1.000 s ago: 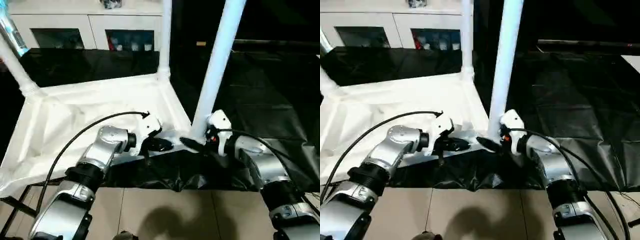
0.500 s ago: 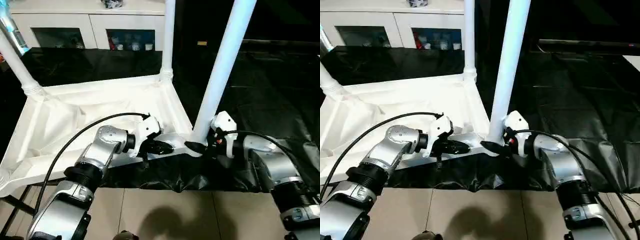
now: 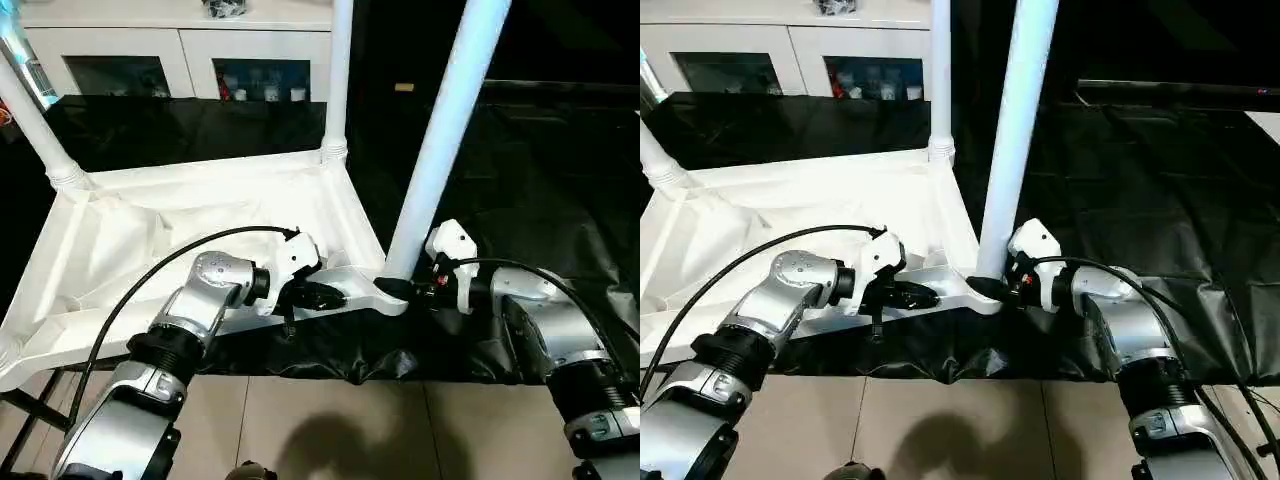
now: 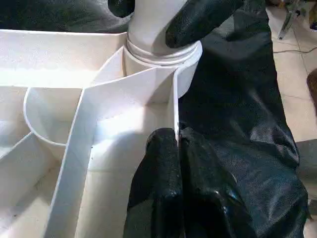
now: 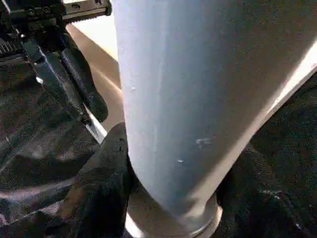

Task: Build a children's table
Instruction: Rotate leg to tighten

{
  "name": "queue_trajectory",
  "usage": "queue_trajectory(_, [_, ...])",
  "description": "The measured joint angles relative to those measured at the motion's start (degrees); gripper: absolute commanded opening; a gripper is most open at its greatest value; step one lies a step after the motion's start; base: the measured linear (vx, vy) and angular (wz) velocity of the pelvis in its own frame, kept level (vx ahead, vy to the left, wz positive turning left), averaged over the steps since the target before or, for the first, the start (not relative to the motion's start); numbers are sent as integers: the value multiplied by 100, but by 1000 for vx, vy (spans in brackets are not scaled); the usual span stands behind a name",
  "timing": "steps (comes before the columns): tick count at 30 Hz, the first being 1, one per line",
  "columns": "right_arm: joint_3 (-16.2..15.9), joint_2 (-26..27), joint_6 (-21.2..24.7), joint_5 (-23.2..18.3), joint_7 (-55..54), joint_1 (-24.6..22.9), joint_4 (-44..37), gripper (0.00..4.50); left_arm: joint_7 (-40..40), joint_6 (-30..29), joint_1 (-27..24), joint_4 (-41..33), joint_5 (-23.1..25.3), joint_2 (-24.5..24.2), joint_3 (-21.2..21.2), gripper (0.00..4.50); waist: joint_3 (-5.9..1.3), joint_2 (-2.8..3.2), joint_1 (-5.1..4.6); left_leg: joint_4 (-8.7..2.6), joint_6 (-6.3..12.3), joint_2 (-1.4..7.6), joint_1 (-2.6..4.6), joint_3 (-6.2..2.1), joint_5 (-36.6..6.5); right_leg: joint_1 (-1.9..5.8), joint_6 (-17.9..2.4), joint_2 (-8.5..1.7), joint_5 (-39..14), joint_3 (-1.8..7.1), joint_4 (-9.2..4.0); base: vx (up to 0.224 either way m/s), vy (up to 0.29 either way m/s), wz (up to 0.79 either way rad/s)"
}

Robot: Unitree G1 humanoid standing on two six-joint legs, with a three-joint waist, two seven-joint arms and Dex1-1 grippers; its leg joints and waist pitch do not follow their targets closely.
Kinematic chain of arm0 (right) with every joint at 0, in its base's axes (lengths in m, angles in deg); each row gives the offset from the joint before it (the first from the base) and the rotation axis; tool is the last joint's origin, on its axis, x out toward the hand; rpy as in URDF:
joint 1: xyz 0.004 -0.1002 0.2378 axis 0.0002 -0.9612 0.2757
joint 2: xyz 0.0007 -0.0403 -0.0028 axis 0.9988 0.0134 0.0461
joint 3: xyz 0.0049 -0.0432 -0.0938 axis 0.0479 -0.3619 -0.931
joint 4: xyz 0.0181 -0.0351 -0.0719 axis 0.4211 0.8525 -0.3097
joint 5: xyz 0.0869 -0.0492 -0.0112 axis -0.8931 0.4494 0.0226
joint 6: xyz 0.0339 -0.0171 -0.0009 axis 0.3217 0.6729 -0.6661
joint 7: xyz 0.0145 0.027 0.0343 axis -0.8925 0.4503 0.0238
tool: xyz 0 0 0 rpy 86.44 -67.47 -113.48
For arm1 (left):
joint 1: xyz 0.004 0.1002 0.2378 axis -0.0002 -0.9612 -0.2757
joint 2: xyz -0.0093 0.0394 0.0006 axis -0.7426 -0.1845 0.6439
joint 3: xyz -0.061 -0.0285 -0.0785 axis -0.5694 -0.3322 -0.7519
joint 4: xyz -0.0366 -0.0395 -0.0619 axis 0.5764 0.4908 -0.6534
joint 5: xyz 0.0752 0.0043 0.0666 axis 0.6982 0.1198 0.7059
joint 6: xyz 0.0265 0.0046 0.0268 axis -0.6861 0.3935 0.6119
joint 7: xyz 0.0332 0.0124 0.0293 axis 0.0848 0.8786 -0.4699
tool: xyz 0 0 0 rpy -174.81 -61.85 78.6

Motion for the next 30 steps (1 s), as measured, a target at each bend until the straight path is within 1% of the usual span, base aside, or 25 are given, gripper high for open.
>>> queue_trajectory(3, [55,120,28,-6,-146,-48,0,199,139,-1,1,42,4,74,-2,0,0,0,2,2,0,0,2,0,0,2,0,0,0,0,2,0,0,0])
queue_trajectory(6, [229,362,97,41,-679,-121,9,198,520,-22,21,151,23,229,-47,0,-3,-3,-4,2,0,-1,16,-1,0,18,-1,-1,4,2,3,0,0,0])
queue_trajectory(10, [463,794,115,137,-1659,-98,222,198,1145,-172,131,348,136,488,-110,0,-5,-5,-36,0,-1,-4,58,-1,-1,55,18,-2,-7,6,-7,0,0,0])
queue_trajectory(12, [611,1068,119,171,-2252,5,413,198,1497,-295,222,478,175,653,-175,0,-6,-4,-61,-1,-1,-6,69,-2,-1,64,31,-2,-15,6,-15,0,0,0])
queue_trajectory(13, [729,1267,139,185,-2690,120,587,198,1748,-367,271,557,185,764,-226,0,-6,-3,-93,-2,-1,-6,69,-3,-1,65,32,-3,-15,6,-21,0,0,0])
queue_trajectory(16, [915,1601,152,269,-3504,377,910,198,2207,-494,317,625,194,978,-303,0,-6,-3,-171,-2,-1,-11,69,-4,-1,64,31,-5,-15,7,-27,0,0,0])
queue_trajectory(17, [934,1624,152,271,-3604,407,955,198,2273,-515,321,630,194,1019,-314,0,-6,-3,-174,-2,-1,-12,69,-4,-1,64,31,-5,-15,7,-28,0,0,0])
queue_trajectory(19, [1092,1805,151,273,-3952,633,1221,198,2474,-526,376,725,192,1115,-375,0,-6,-3,-186,-2,-1,-11,67,-6,-1,60,29,-5,-11,6,-26,0,0,0])
queue_trajectory(22, [1109,1873,102,296,-4097,762,1394,198,2537,-524,398,752,192,1120,-411,0,-6,-2,-187,-10,-1,-11,67,-9,-1,54,28,-3,-1,3,-25,0,0,0])
queue_trajectory(23, [1110,1874,71,297,-4098,763,1405,233,2536,-519,401,752,192,1120,-412,0,-6,-2,-184,-15,-1,-11,67,-9,-1,52,27,-3,0,3,-25,0,0,0])
queue_trajectory(25, [1112,1883,-26,301,-4098,773,1457,267,2514,-469,401,751,221,1104,-407,0,-6,-2,-184,-20,-2,-11,66,-9,-1,49,11,-3,11,3,-24,0,0,0])
queue_trajectory(27, [1170,1935,-78,255,-4054,783,1458,276,2461,-401,400,751,237,1070,-393,0,-7,-1,-186,-25,-2,-11,62,-8,-1,40,-1,-3,20,3,-24,0,0,0])
queue_trajectory(29, [1169,1918,-129,256,-3874,775,1458,302,2372,-339,400,750,236,1015,-380,0,-7,-1,-189,-28,-3,-11,55,-8,-1,29,-3,-3,23,3,-23,0,0,0])
queue_trajectory(30, [1162,1882,-132,257,-3774,770,1450,302,2313,-311,400,748,236,996,-374,0,-7,-1,-188,-28,-3,-11,54,-8,-1,26,-4,-2,24,3,-22,0,0,0])
